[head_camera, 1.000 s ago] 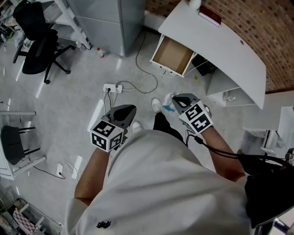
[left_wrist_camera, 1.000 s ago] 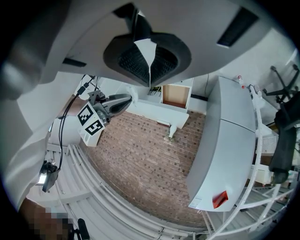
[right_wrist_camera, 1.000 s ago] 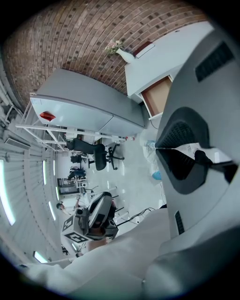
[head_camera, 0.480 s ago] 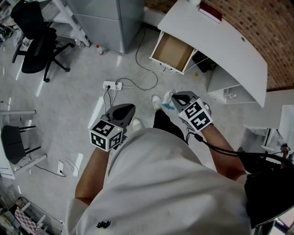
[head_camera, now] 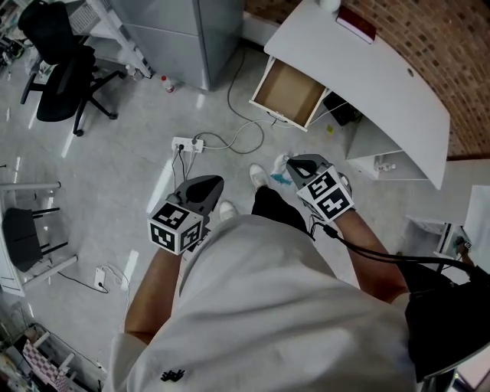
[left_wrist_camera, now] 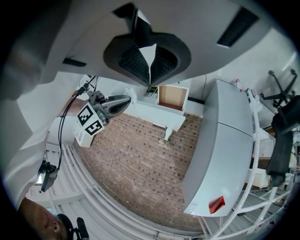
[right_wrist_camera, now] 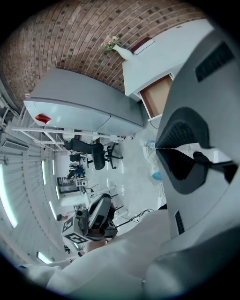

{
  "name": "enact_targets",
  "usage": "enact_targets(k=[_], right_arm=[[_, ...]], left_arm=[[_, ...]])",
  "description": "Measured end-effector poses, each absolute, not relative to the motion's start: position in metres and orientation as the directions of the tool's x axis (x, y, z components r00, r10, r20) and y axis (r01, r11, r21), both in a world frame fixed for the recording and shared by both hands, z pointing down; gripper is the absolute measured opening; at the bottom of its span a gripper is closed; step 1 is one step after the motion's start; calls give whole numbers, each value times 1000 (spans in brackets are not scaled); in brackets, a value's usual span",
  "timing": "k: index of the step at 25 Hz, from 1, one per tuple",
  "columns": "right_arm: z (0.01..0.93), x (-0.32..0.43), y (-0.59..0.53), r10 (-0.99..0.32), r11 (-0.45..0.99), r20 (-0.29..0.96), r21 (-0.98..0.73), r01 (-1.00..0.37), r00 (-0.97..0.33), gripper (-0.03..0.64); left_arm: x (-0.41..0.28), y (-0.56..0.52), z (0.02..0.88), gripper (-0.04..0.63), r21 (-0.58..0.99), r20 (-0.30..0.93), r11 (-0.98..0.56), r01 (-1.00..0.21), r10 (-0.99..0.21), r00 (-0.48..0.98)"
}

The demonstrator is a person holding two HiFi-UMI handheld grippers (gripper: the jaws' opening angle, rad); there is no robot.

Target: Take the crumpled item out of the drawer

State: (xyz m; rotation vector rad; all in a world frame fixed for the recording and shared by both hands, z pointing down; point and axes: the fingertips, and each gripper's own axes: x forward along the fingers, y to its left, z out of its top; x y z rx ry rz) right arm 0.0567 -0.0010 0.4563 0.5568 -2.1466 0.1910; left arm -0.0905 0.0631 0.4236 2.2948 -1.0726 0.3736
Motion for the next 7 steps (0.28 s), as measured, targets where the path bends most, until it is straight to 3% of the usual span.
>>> enact_targets(k=[7], right_arm=[[455, 75, -64, -313, 891, 804, 63, -450, -506, 32]], left_arm=[[-71, 5, 417, 26, 379, 474, -501, -778, -616, 629]])
